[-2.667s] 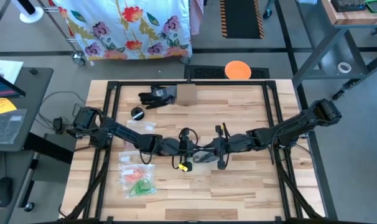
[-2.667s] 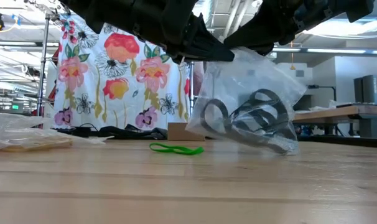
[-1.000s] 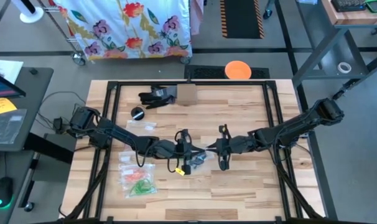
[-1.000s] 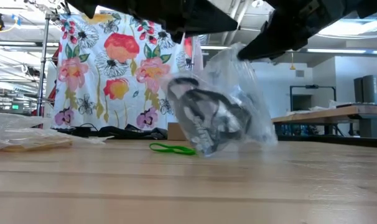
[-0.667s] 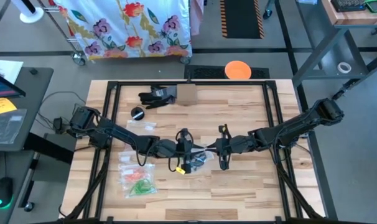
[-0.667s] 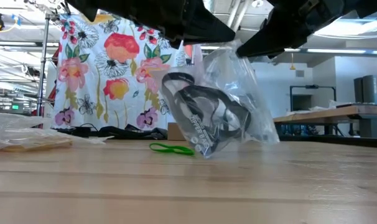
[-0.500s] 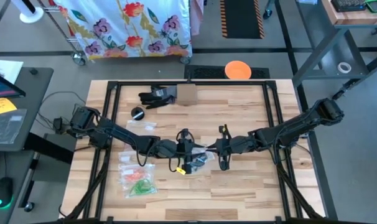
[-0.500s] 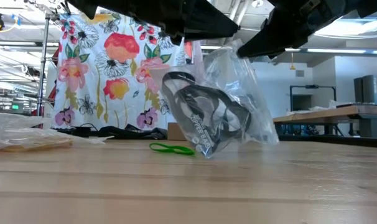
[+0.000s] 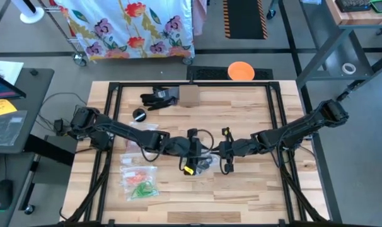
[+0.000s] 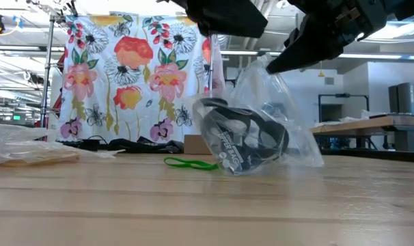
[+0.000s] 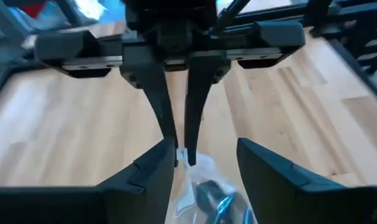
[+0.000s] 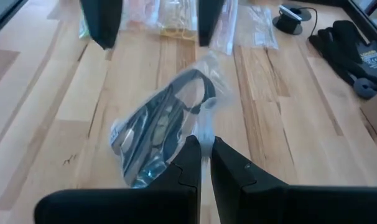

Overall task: Sort rubber bands
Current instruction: Close the transparent zip bag

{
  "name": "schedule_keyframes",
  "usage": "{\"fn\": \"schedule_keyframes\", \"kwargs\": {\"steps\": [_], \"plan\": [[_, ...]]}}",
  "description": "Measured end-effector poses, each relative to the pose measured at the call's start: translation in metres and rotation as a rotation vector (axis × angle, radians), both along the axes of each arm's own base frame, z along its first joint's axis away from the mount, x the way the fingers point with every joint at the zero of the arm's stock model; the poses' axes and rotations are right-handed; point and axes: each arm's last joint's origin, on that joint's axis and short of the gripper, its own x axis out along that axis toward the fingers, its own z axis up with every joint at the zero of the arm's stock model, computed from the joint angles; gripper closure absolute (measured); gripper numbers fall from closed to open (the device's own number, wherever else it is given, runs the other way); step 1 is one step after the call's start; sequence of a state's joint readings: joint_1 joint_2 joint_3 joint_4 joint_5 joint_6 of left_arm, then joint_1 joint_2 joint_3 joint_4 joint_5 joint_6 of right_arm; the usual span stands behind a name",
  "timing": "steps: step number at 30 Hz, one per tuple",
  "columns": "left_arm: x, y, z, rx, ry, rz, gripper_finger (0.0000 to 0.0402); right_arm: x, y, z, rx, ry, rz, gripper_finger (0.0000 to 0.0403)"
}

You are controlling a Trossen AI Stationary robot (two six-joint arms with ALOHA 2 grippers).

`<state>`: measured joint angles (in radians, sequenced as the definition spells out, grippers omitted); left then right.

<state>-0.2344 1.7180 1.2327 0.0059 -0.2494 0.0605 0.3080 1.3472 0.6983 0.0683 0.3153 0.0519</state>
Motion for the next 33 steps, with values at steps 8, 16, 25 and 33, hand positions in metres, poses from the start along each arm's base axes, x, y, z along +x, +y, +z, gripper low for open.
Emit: {"fn": "schedule_keyframes", "kwargs": {"steps": [8,16,25,33], "plan": [[0.01,0.017,-0.011,-0.081,0.018,-0.012,0.0241,0.001,0.0,0.002,0.006,-0.016,0.002,0.0387],[0.01,0.021,-0.013,-0.108,0.039,-0.025,0.0255,0.001,0.0,0.002,0.012,-0.023,-0.001,0.0387],[0.011,0.03,-0.014,-0.1,0.053,-0.009,0.0273,0.001,0.0,0.002,0.025,-0.025,-0.009,0.0387],[0.011,0.033,-0.015,-0.106,0.06,-0.014,0.0287,0.001,0.0,0.002,0.025,-0.024,-0.01,0.0387]]}}
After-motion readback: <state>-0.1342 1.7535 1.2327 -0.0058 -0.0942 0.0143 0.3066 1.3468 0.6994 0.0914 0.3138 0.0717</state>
